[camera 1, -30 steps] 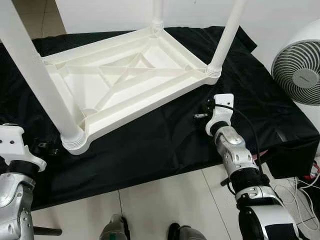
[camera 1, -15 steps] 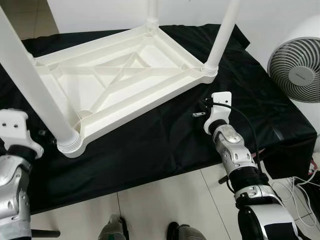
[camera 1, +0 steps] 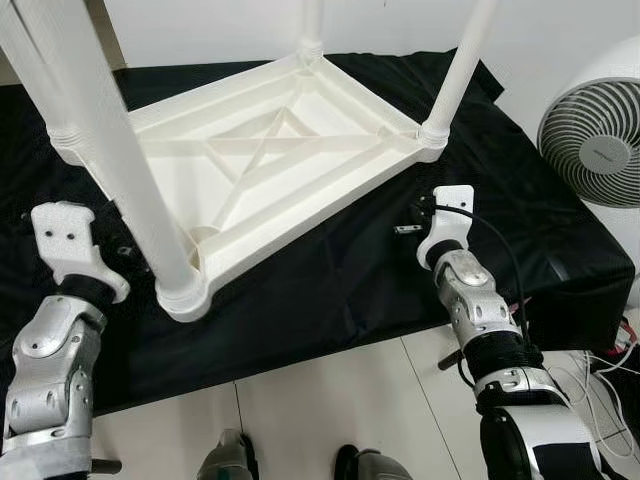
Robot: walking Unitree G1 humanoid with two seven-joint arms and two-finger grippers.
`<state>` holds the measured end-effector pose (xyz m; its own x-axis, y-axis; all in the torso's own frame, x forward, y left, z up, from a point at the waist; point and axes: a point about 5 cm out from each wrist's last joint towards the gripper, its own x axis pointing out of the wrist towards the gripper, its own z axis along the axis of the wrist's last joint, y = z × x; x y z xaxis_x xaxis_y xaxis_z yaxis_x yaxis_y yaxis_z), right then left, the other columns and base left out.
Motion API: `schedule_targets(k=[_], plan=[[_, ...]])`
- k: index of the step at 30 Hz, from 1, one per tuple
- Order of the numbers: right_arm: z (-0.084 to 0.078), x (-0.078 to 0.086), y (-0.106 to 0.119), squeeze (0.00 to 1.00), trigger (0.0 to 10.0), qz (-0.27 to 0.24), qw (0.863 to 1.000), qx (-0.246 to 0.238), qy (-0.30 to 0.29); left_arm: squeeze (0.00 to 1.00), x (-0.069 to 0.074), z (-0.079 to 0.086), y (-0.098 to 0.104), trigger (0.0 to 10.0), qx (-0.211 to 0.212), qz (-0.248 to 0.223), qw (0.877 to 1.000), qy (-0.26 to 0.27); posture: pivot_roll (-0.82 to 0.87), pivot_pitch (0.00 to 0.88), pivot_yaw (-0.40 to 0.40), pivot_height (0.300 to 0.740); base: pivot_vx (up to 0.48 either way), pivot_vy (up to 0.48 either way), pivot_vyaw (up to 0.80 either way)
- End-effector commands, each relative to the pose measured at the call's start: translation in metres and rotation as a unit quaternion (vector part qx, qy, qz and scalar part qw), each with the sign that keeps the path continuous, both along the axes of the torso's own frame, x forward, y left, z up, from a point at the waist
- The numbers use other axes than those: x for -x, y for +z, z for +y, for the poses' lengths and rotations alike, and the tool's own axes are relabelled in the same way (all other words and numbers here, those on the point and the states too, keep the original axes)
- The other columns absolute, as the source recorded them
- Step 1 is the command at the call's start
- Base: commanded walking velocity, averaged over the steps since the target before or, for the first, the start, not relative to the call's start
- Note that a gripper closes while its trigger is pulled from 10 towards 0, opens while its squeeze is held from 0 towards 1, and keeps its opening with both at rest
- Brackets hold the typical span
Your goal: Building children table
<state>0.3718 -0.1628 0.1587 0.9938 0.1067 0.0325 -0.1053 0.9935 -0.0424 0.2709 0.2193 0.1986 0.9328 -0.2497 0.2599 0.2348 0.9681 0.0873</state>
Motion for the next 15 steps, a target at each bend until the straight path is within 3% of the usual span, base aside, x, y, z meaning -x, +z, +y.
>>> schedule_targets(k=[1,7,15], plan=[[-0.001,0.0,0.001,0.0,10.0,-0.002,1.0,-0.002,0.001,0.0,0.005,-0.018,-0.001,10.0,-0.016,0.015,0.995,-0.093,0.05,0.148,-0.016,0.74,0.0,0.0,0.0],[0.001,-0.001,0.002,0.0,10.0,-0.004,1.0,0.001,0.005,0.0,0.016,-0.044,0.006,10.0,-0.036,0.03,0.983,-0.176,0.06,0.15,-0.006,0.74,0.0,0.0,0.0],[-0.009,-0.005,0.004,0.0,10.0,-0.002,1.0,-0.002,-0.024,0.0,0.023,-0.062,0.025,10.0,-0.035,0.017,0.979,-0.198,0.05,0.153,0.004,0.74,0.0,0.0,0.0]])
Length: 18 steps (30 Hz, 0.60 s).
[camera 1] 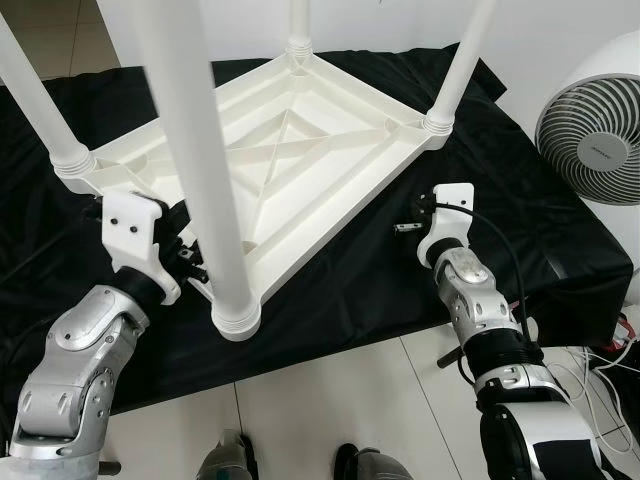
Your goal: Building children table
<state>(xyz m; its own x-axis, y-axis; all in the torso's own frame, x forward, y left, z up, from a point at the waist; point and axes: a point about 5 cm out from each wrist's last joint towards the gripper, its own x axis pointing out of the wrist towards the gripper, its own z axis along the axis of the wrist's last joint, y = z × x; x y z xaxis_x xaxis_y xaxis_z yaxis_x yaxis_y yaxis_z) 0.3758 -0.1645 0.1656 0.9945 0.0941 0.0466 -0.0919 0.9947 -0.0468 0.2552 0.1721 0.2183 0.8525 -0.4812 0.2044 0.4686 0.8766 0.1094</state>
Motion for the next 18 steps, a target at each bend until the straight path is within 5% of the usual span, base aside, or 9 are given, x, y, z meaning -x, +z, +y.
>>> schedule_targets(k=[1,18], plan=[[-0.007,-0.001,-0.003,0.0,10.0,0.006,1.0,-0.004,-0.018,0.0,0.007,-0.014,0.005,10.0,-0.013,-0.005,0.997,-0.076,0.05,0.153,0.004,0.74,0.0,0.0,0.0],[0.013,-0.02,-0.002,0.0,10.0,0.03,1.0,0.002,0.006,0.0,0.011,-0.023,0.013,10.0,-0.01,0.005,0.996,-0.092,0.07,0.16,0.005,0.74,0.0,0.0,0.0]])
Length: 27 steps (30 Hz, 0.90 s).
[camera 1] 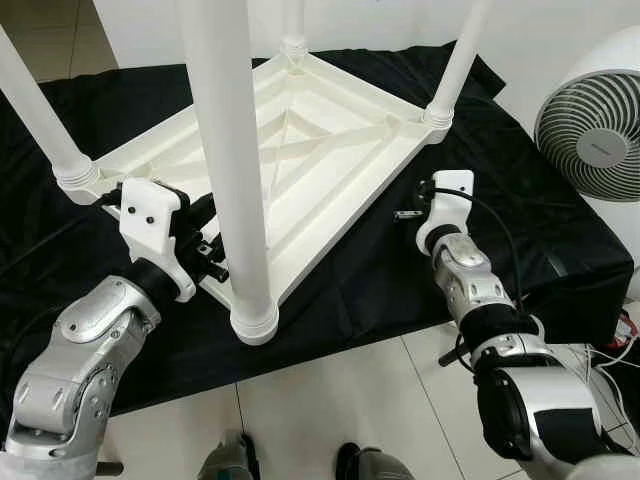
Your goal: Building children table
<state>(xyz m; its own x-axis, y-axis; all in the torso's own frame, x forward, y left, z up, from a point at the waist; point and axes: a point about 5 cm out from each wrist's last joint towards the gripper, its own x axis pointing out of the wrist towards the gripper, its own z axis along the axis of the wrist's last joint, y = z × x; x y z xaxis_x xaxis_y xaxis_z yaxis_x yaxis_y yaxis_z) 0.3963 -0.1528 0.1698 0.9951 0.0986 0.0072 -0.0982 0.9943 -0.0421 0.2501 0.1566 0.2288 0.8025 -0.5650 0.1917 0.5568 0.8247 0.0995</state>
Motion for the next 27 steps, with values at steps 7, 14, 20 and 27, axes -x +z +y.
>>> schedule_targets(k=[7,14,20,27], plan=[[0.014,-0.003,-0.005,0.0,10.0,0.019,0.999,0.011,0.029,0.0,0.007,-0.01,0.003,10.0,-0.008,-0.004,0.999,-0.042,0.07,0.159,-0.009,0.74,0.0,0.0,0.0],[0.022,-0.007,-0.003,0.0,10.0,0.03,0.999,0.019,0.039,0.0,0.008,-0.012,0.002,10.0,-0.009,0.0,0.999,-0.047,0.07,0.16,-0.021,0.74,0.0,0.0,0.0],[0.028,-0.01,0.003,0.0,10.0,0.026,0.998,0.03,0.045,0.0,0.013,-0.016,0.002,10.0,-0.009,0.002,0.998,-0.057,0.08,0.16,-0.031,0.74,0.0,0.0,0.0],[0.043,-0.013,0.014,0.0,10.0,0.015,0.998,0.024,0.059,0.0,0.02,-0.023,0.001,10.0,-0.017,0.011,0.996,-0.084,0.09,0.158,-0.046,0.74,0.0,0.0,0.0]])
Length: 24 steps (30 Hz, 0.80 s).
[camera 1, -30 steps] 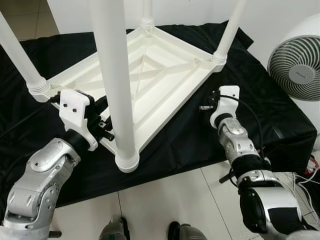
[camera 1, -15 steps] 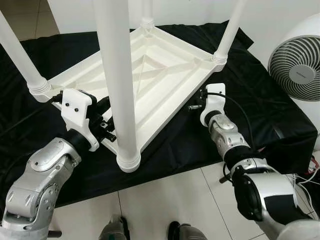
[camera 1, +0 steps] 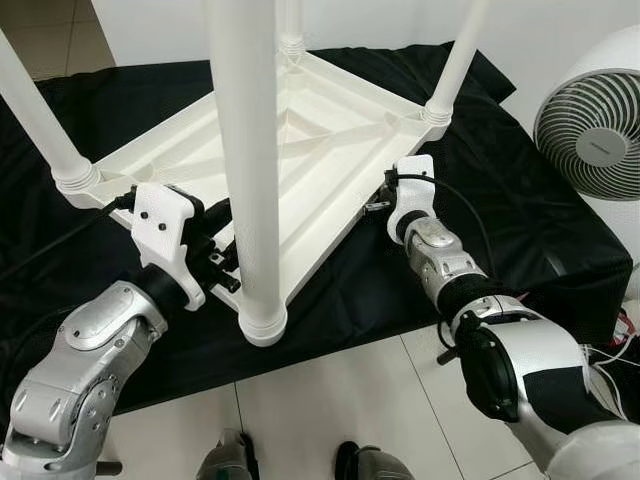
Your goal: Building children table
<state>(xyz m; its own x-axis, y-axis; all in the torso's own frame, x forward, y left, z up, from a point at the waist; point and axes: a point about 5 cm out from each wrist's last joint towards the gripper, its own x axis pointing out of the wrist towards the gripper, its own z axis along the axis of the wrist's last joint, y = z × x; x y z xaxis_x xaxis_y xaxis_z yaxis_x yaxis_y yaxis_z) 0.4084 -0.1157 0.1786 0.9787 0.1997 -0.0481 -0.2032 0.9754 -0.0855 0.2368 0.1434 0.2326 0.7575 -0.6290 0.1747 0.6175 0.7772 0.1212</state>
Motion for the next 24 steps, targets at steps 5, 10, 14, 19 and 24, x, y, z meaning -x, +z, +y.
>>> schedule_targets(k=[5,10,14,19,24], plan=[[0.018,-0.002,0.011,0.0,10.0,-0.005,1.0,-0.018,0.025,0.0,0.008,-0.012,-0.003,10.0,-0.007,0.014,0.998,-0.054,0.09,0.156,-0.045,0.74,0.0,0.0,0.0],[0.03,-0.001,0.01,0.0,10.0,0.005,0.998,-0.016,0.052,0.0,0.009,-0.015,-0.003,10.0,-0.01,0.014,0.998,-0.065,0.08,0.153,-0.042,0.74,0.0,0.0,0.0],[0.039,0.0,0.01,0.0,10.0,0.008,0.997,-0.011,0.075,0.0,0.009,-0.016,-0.002,10.0,-0.011,0.014,0.997,-0.069,0.08,0.151,-0.037,0.74,0.0,0.0,0.0],[0.045,0.001,0.009,0.0,10.0,0.01,0.996,-0.009,0.088,0.0,0.01,-0.017,-0.001,10.0,-0.012,0.014,0.997,-0.074,0.08,0.15,-0.035,0.74,0.0,0.0,0.0],[0.05,0.002,0.01,0.0,10.0,0.004,0.995,-0.006,0.099,0.0,0.01,-0.021,0.0,10.0,-0.008,0.015,0.997,-0.079,0.07,0.155,-0.028,0.74,0.0,0.0,0.0]])
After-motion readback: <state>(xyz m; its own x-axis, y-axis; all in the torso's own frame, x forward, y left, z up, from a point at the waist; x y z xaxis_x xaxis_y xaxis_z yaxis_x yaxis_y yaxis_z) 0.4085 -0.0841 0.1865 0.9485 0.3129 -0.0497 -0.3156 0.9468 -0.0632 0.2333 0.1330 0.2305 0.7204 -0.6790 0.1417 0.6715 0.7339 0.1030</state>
